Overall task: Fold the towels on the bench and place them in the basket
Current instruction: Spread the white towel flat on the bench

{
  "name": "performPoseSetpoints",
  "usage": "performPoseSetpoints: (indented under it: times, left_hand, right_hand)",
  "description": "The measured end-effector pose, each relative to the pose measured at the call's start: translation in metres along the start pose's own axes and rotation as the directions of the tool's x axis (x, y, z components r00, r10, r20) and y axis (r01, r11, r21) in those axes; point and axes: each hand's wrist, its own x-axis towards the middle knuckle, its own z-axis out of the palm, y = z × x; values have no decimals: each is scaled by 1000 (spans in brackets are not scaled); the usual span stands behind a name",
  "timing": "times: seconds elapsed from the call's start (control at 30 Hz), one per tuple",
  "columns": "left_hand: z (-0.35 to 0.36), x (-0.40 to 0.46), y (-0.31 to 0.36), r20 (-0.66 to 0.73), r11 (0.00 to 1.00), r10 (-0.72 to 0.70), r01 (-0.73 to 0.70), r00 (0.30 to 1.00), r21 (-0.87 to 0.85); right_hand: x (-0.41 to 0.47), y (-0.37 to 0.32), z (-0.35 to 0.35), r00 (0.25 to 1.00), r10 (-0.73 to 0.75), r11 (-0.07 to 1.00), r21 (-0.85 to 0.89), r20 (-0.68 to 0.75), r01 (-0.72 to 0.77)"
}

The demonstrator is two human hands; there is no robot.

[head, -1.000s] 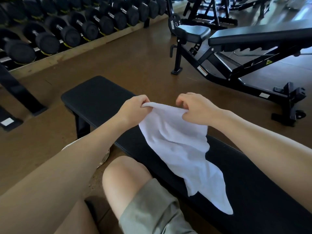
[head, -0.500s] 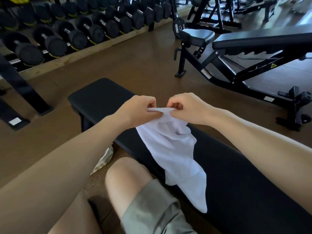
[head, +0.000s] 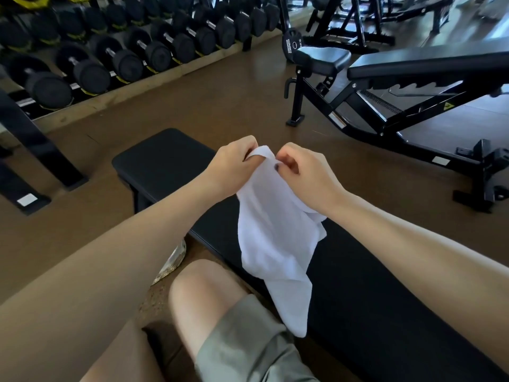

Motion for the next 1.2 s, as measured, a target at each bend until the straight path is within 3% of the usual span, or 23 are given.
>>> performPoseSetpoints:
  times: [0.13, 0.23, 0.33, 0.47, 0.63, 0.73, 0.87, 0.97, 1.1, 1.17, 1.2]
  left_hand:
    - [-7, 0, 0, 132, 1000, -15, 16, 991, 0]
    - [-13, -5, -2, 351, 970, -9, -77, 936, 229]
    - [-14, -2, -15, 436, 907, -79, -117, 896, 405]
    - [-1, 7, -45, 203, 861, -190, 63, 961, 505]
    - [0, 23, -46, -56, 779, -153, 156, 987, 607]
    - [-11, 47, -27, -164, 698, -8, 123, 986, 706]
    - [-32, 80, 4, -305, 674, 222, 81, 926, 734]
    - [-46, 83, 7, -290, 585, 331, 46, 898, 810]
    - [-46, 62, -24, -109, 440, 359, -65, 927, 896]
    - [-37, 48, -52, -1, 374, 337, -133, 941, 918]
    - [-31, 38, -67, 58, 336, 308, -166, 950, 927]
  right_hand:
    - [2, 5, -9, 999, 24, 1000, -8, -39, -24]
    - [5, 14, -18, 997, 34, 989, -140, -67, -43]
    - [3, 20, -18, 994, 29, 961, -272, -108, -58]
    - [-4, 34, -16, 961, 174, 963, -165, -214, -211]
    - [-14, 67, -33, 973, 228, 916, -328, -45, -229]
    - [-1, 66, -63, 989, 116, 862, -485, -91, -146]
    - [17, 48, -110, 939, -142, 803, -591, -313, -75]
    - [10, 38, -125, 903, -223, 798, -601, -366, -47]
    - [-34, 21, -95, 964, -166, 851, -524, -207, 34]
    - [-63, 4, -66, 1000, 11, 891, -454, 28, 3]
    - [-77, -3, -49, 976, 109, 897, -441, 187, -16]
